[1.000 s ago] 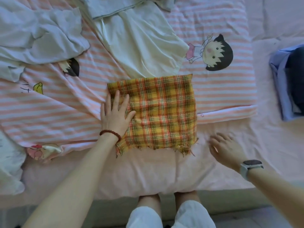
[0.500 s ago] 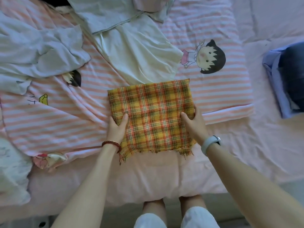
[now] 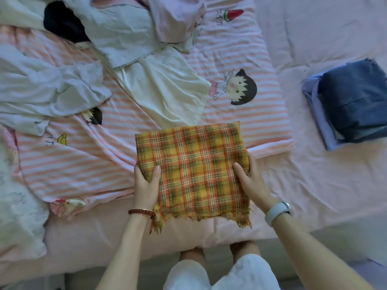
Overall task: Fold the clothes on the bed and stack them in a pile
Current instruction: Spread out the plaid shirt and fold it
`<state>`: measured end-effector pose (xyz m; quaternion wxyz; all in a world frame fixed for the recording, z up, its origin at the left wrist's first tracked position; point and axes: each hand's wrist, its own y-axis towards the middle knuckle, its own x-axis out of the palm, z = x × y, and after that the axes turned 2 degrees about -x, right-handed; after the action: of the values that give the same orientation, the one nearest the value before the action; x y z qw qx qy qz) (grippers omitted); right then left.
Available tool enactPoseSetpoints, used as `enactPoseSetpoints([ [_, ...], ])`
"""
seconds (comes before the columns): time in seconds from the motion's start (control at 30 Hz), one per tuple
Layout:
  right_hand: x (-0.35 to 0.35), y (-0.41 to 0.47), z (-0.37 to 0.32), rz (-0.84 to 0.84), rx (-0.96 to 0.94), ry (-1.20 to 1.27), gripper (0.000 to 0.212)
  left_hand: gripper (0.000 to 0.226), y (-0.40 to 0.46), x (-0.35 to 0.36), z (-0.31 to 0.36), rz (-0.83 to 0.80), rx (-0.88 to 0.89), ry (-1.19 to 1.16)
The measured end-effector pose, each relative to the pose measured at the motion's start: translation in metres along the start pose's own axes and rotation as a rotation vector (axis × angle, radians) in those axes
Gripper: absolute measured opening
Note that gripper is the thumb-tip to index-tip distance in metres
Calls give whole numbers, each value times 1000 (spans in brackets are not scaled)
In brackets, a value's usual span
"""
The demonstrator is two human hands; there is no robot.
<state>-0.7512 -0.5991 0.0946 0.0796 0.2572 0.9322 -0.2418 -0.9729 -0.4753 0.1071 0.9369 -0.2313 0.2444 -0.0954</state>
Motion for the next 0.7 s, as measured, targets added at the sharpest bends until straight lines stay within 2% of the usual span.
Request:
enactPoseSetpoints([
  [0.13, -49, -14, -2, 36, -55, -43, 41, 55, -32, 31, 28, -15, 39, 12],
  [0.3, -139, -13, 0, 161, -83, -35, 41, 61, -68, 109, 74, 9, 123, 57],
  [0.43, -237, 4, 1, 201, -132, -25, 41, 67, -91, 198, 116, 23, 124, 71],
  [0.57, -352, 36, 3, 210, -150, -68, 46, 57, -112, 305, 168, 56, 129, 25],
  [0.7, -454, 81, 7, 276, -180, -102, 45, 48, -115, 404, 218, -15, 155, -74],
])
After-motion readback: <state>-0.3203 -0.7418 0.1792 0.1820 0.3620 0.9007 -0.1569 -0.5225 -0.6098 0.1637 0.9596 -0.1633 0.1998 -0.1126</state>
